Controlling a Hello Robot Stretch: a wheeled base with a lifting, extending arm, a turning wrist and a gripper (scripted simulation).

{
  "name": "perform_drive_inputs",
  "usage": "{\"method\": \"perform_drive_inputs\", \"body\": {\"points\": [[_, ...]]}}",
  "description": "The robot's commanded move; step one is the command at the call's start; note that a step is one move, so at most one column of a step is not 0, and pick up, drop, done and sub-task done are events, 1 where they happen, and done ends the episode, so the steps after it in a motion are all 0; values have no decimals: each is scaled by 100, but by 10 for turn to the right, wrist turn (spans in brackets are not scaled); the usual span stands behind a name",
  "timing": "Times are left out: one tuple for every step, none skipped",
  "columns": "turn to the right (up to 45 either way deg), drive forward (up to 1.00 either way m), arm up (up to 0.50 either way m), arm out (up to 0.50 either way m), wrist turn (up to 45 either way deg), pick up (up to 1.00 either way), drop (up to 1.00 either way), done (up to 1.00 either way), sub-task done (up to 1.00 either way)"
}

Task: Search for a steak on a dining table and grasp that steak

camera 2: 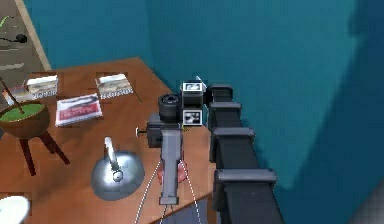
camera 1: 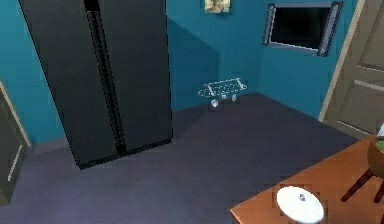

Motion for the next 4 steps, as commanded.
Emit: {"method": "perform_drive_inputs", "body": {"points": [[0, 0, 0, 0, 450, 0, 0, 0, 0], [0, 0, 0, 0, 450, 0, 0, 0, 0], [0, 0, 0, 0, 450, 0, 0, 0, 0], [0, 0, 0, 0, 270, 0, 0, 0, 0]]}}
